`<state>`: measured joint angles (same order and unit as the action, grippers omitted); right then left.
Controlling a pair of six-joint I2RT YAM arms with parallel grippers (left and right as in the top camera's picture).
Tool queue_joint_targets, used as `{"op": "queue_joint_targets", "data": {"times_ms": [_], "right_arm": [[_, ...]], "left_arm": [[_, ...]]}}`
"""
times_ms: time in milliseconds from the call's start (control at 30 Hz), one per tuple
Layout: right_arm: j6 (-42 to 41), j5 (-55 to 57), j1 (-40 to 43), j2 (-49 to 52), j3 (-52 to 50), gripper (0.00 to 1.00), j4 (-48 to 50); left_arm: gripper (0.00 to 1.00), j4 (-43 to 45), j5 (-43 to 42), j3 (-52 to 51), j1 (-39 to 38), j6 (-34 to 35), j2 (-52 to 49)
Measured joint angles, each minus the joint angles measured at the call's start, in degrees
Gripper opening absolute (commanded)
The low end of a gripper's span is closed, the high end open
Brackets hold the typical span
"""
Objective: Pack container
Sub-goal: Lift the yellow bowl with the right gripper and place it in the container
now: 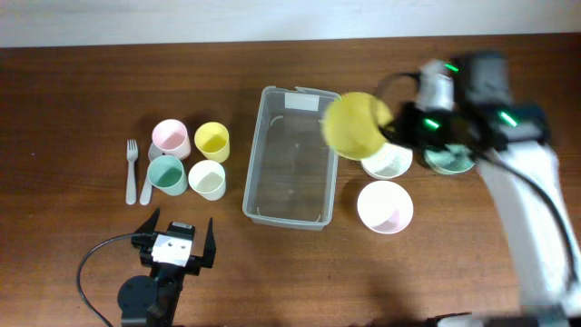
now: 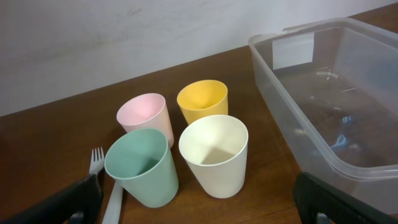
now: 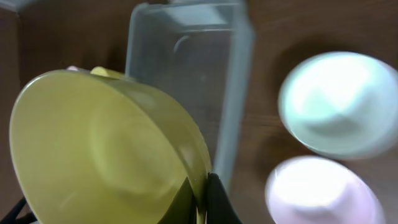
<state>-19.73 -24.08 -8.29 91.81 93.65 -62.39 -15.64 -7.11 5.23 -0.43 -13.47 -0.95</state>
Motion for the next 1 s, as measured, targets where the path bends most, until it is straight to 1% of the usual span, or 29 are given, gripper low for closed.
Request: {"op": "queue_joint_targets", "data": {"times_ms": [167,300,467,633,667,700,733,800,867,1000], "right_arm": [[-0.4,1.8,-6.6,16.4,10.3,0.04,1.4],[-0.8,3.9,-9.0,24.5,13.1,0.04,5.7],[-1.0,5.2,-9.3,30.0,13.3,0.04,10.4],[-1.0,5.7,-9.3,32.3,13.3,0.04,14.8],[-0.9,5.8,-9.3,32.5,13.4,0.06,15.6],[-0.9,5.9,-9.3,32.6,13.4,0.11,16.2],[-0.8,5.9,-9.3,32.7,13.4,0.15,16.3],[-0.9,5.8,-9.3,32.7,13.6,0.29,16.5],[0.0,5.6,-9.3,32.6,14.0,0.35,16.0],[0.9,3.9,-9.1,32.0,14.2,0.38,11.8]], "left_arm": [[1.00,0.0,0.0,0.0,0.0,0.0,0.0],[1.00,0.0,0.0,0.0,0.0,0.0,0.0],[1.00,0.0,0.0,0.0,0.0,0.0,0.0],[1.00,0.0,0.0,0.0,0.0,0.0,0.0],[1.00,0.0,0.0,0.0,0.0,0.0,0.0],[1.00,0.0,0.0,0.0,0.0,0.0,0.0],[1.00,0.0,0.0,0.0,0.0,0.0,0.0],[1.00,0.0,0.0,0.0,0.0,0.0,0.0],[1.00,0.0,0.0,0.0,0.0,0.0,0.0],[1.00,0.0,0.0,0.0,0.0,0.0,0.0]]}}
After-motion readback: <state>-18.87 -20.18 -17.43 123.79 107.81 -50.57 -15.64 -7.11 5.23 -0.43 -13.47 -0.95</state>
